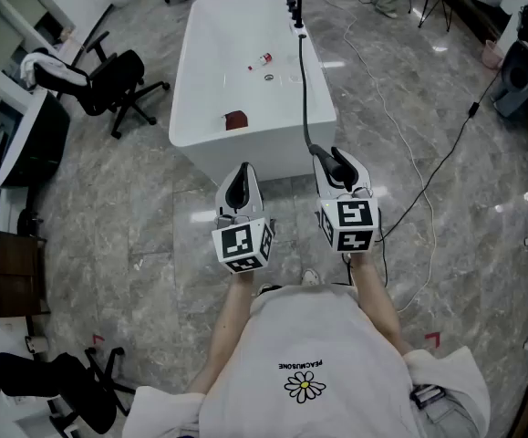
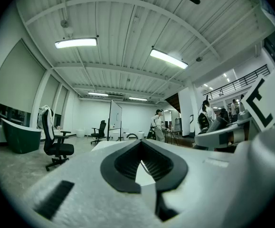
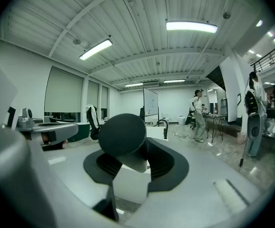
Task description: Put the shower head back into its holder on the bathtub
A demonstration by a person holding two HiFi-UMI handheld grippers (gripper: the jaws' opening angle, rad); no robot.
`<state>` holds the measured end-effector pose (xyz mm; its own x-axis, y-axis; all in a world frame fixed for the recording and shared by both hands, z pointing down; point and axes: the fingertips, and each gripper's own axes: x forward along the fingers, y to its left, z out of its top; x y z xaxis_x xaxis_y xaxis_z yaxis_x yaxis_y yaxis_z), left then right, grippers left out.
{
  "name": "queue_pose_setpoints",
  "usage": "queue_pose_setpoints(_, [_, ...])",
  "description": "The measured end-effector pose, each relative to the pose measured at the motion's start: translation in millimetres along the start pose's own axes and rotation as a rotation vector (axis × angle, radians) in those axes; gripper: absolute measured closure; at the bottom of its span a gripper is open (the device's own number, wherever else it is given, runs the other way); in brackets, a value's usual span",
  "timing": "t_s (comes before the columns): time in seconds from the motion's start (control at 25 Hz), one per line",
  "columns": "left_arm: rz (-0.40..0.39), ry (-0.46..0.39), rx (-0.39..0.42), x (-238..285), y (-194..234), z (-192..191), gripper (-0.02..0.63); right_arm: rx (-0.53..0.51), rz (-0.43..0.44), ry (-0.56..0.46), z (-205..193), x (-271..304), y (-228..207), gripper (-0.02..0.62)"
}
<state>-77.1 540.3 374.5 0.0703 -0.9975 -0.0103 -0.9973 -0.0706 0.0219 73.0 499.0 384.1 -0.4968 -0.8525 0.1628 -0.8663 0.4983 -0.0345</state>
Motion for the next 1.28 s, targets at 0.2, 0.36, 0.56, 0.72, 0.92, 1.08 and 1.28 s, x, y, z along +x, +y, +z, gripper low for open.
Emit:
queue_pose_setpoints(0.2, [0.008, 0.002, -0.003, 0, 0, 0, 0.607, -0.010, 0.008, -0.005, 2, 2, -1, 0.457])
queue_pose_setpoints(0.36, [0.023, 0.011, -0.006, -5, 3, -4, 0.608, 0.004, 0.012, 0.017, -4, 3, -1, 0.456])
queue_pose_setpoints(0.56, [0.020, 0.030, 0.001, -9, 4, -10, 0.608, 0.025, -0.019, 0.030, -10, 3, -7, 0.456])
queue_pose_setpoints(0.72, [0.011, 0.040, 0.009, -11, 1, -12, 0.608, 0.040, -0.033, 0.008, -4, 1, -11, 0.456])
queue_pose_setpoints(0.92, [-0.003, 0.053, 0.021, -7, -5, -22, 0.609, 0.039, -0.034, -0.017, 0, 4, -16, 0.457])
queue_pose_setpoints(1.08, [-0.003, 0.071, 0.029, -5, -12, -25, 0.607, 0.058, -0.033, -0.015, -2, 9, -25, 0.457])
queue_pose_setpoints(1.28, [0.029, 0.093, 0.048, -17, -3, -33, 0.607, 0.086, -0.043, 0.002, -7, 26, -37, 0.457])
